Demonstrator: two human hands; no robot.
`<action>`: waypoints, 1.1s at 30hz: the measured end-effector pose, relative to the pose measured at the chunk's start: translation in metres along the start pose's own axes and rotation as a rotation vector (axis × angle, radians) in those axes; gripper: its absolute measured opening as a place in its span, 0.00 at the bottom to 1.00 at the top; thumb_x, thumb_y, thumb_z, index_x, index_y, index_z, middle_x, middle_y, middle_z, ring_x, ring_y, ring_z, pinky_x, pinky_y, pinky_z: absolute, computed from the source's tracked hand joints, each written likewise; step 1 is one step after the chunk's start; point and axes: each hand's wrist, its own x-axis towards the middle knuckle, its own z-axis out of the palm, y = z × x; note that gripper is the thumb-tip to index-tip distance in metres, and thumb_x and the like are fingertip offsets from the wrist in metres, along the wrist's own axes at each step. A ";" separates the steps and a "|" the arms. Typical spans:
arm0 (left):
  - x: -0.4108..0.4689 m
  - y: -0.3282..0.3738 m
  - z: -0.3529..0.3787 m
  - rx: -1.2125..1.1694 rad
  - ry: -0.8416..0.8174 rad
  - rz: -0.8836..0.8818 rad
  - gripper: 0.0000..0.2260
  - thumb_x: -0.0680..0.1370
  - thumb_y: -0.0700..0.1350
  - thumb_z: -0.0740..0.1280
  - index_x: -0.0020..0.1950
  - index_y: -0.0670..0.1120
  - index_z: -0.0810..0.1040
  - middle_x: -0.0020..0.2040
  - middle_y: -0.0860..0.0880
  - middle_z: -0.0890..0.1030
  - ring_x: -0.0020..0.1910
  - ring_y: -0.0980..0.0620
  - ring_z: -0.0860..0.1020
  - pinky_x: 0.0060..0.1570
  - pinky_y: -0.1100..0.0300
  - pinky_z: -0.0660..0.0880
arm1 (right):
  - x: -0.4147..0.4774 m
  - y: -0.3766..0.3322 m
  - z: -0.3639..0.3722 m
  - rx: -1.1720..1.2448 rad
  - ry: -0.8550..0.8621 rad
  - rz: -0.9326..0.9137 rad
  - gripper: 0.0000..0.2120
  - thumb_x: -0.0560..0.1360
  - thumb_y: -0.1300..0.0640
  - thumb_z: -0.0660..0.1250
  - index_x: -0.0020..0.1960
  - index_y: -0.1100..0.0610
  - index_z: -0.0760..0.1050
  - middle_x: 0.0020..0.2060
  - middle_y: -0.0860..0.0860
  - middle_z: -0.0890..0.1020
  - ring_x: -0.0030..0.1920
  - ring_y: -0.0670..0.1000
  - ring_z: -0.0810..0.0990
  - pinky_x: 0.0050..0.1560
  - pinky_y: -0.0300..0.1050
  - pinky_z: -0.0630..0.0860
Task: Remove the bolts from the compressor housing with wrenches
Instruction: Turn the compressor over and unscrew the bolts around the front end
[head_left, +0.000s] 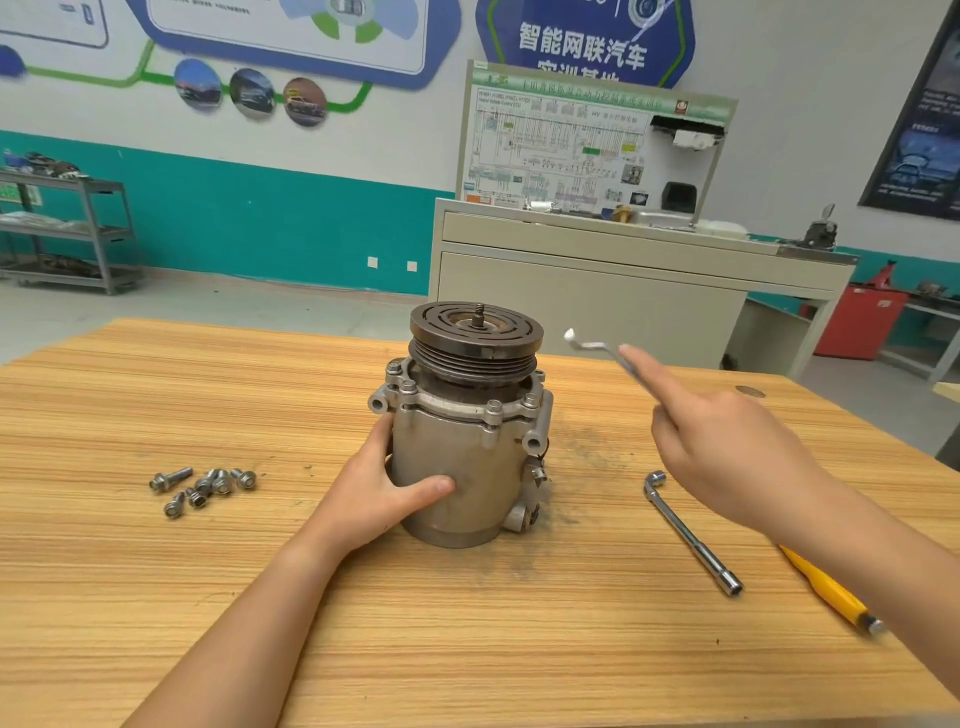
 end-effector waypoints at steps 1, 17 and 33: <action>0.000 0.000 0.000 0.001 0.000 0.000 0.32 0.67 0.48 0.77 0.63 0.62 0.62 0.56 0.68 0.72 0.49 0.80 0.71 0.42 0.81 0.67 | -0.004 -0.004 -0.003 -0.047 -0.031 0.008 0.29 0.78 0.56 0.51 0.74 0.41 0.43 0.26 0.46 0.69 0.27 0.46 0.68 0.25 0.41 0.61; -0.002 -0.001 0.001 -0.063 0.004 -0.003 0.33 0.64 0.53 0.76 0.64 0.62 0.63 0.56 0.68 0.72 0.51 0.78 0.71 0.42 0.80 0.69 | -0.002 -0.058 -0.039 -0.477 -0.227 -0.003 0.33 0.74 0.66 0.53 0.75 0.50 0.46 0.28 0.48 0.63 0.25 0.48 0.59 0.22 0.42 0.55; -0.001 0.000 -0.001 -0.051 -0.001 -0.016 0.47 0.56 0.64 0.73 0.72 0.56 0.61 0.60 0.65 0.72 0.56 0.71 0.71 0.48 0.74 0.69 | 0.036 -0.021 -0.028 -0.622 -0.167 -0.195 0.25 0.77 0.62 0.51 0.71 0.45 0.56 0.25 0.46 0.65 0.24 0.47 0.63 0.23 0.40 0.56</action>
